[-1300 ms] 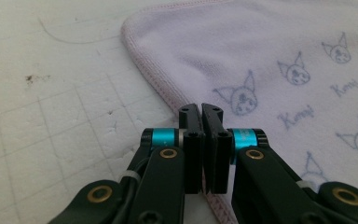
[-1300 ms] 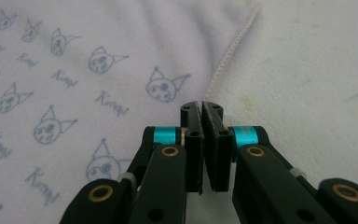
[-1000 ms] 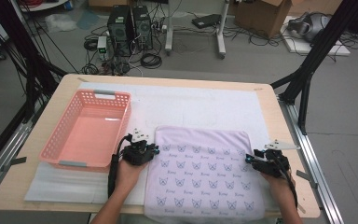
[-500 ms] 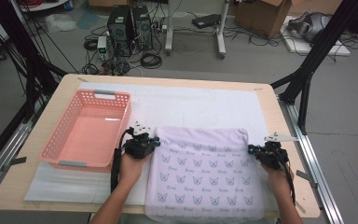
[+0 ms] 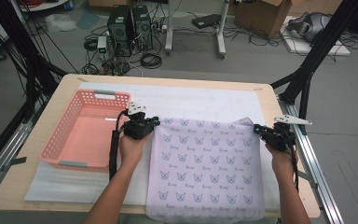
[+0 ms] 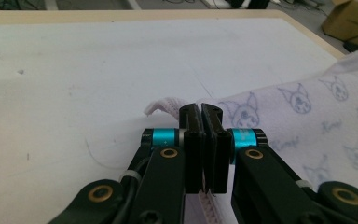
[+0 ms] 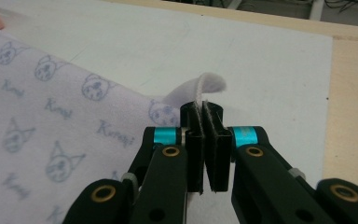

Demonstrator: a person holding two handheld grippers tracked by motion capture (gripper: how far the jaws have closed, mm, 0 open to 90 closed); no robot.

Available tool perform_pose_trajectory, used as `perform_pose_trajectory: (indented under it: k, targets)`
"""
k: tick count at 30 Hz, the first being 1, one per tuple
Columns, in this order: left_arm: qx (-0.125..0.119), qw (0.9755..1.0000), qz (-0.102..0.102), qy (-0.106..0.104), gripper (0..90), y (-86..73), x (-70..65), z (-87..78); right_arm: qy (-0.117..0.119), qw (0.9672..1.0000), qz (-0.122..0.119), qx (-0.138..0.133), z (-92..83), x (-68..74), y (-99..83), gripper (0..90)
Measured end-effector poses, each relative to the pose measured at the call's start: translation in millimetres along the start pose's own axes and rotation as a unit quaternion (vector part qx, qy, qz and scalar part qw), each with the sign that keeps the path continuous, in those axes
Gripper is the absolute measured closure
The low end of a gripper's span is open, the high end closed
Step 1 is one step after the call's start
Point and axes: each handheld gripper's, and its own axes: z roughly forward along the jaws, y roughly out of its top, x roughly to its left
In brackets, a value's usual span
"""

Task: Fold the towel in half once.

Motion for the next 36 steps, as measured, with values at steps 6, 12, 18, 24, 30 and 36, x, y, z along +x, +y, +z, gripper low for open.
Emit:
perform_pose_trajectory:
  k: [6,12,18,24,30,36]
  targets:
    - [-0.011,0.9997,0.006,-0.019,87.2,-19.0,-9.9,-18.6,0.026,0.9997,0.000,-0.003,-14.0,7.0,-19.1,87.8]
    - [-0.008,0.9992,0.005,-0.038,87.1,-43.3,-13.2,-36.5,0.045,0.9989,-0.007,-0.009,-32.3,18.0,-38.1,87.7]
    - [0.004,0.9991,0.002,-0.043,87.1,-71.3,-15.6,-51.0,0.055,0.9984,-0.016,0.001,-48.8,30.0,-57.7,87.7]
    - [0.006,0.9989,0.009,-0.046,87.1,-89.5,-27.6,-71.8,0.060,0.9979,-0.017,0.014,-65.7,40.4,-77.9,87.6]
    - [0.021,0.9980,0.020,-0.056,87.1,-108.3,-41.6,-91.5,0.064,0.9976,-0.013,0.024,-85.6,48.2,-94.0,87.6]
    - [0.025,0.9982,0.006,-0.054,61.5,-116.3,-41.8,-93.3,0.064,0.9965,-0.009,0.054,-93.1,53.5,-105.3,82.6]
